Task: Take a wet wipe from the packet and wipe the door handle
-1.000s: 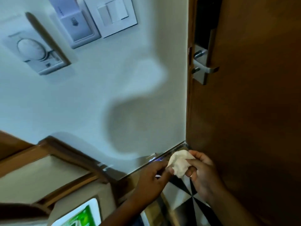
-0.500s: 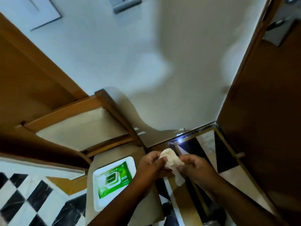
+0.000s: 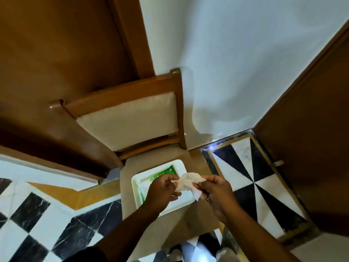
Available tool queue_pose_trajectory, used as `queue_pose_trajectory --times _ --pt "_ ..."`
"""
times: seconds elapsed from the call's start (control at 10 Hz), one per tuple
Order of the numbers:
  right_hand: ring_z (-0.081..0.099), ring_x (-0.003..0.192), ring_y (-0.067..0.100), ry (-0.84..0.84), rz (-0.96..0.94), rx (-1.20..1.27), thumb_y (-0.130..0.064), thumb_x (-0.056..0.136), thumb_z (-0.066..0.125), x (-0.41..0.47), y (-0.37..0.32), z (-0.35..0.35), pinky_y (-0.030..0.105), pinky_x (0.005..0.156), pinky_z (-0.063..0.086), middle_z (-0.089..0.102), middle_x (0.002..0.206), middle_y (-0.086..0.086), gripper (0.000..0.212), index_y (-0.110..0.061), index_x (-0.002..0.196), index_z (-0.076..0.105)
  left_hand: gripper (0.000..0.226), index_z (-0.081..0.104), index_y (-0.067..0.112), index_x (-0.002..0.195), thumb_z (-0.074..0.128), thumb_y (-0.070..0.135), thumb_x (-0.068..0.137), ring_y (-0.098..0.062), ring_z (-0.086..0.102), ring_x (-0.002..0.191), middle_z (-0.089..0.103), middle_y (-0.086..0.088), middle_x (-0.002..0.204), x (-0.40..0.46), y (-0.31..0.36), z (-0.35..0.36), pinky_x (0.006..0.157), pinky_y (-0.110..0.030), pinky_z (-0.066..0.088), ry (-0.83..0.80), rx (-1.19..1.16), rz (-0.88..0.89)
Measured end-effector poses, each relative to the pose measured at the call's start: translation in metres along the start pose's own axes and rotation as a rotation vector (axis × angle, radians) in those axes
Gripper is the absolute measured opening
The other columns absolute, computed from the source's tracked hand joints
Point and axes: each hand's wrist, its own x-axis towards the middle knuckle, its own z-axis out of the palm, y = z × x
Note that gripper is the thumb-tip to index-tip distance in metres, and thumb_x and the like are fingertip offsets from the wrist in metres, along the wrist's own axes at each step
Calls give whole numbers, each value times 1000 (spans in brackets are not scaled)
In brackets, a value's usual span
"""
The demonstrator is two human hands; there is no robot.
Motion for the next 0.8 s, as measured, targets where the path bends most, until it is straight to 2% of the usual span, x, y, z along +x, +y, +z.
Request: queue_pose_trajectory --times 0.1,0.2,0.3,0.4,0.5,0.6,0.7,0.8 --pt "74 82 31 43 66 -19 0 78 75 24 29 25 42 74 62 77 89 16 14 -6 89 69 19 63 23 91 54 7 97 -21 74 73 73 -12 96 20 -42 -11 68 -32 60 0 29 -48" --pt "72 81 33 62 123 -69 7 79 70 52 65 45 38 68 61 73 94 23 11 -3 84 68 15 65 19 97 56 6 96 -24 75 79 72 -14 104 41 -84 -15 69 -35 62 -2 96 -88" --pt "71 86 36 75 172 -141 11 80 66 90 111 60 37 66 60 71 94 24 17 -6 76 67 17 66 12 106 57 5 93 -31 73 89 71 -14 107 71 -137 -14 80 -46 62 -16 171 -134" --pt "69 95 39 63 159 -265 7 82 66 118 138 64 51 83 58 71 99 26 15 -8 78 69 17 67 13 105 58 6 93 -26 75 78 71 -12 102 93 -172 -11 77 -45 63 -17 215 -148" --pt "69 86 30 64 130 -407 3 82 66 142 165 65 34 72 61 73 97 18 14 -6 90 73 17 67 10 106 57 5 93 -28 75 71 71 -16 99 116 -202 -8 75 -48 63 -23 233 -167" --pt "68 89 27 22 122 -479 3 82 64 153 185 65 25 66 57 72 102 16 24 -4 103 73 21 65 8 111 56 9 91 -28 74 74 73 -13 92 129 -222 -6 74 -49 63 -47 265 -203" --pt "65 105 29 45 100 -487 1 82 63 155 193 61 35 91 54 70 113 14 34 -7 115 69 24 63 13 115 60 17 91 -21 75 69 72 -6 93 131 -226 -7 56 -36 61 -89 281 -231" --pt "63 111 22 69 24 -570 -2 84 60 142 185 54 33 98 49 67 122 11 41 -10 124 63 32 62 14 120 63 24 89 -26 74 78 70 -3 100 124 -221 -12 65 -32 58 -131 382 -202"
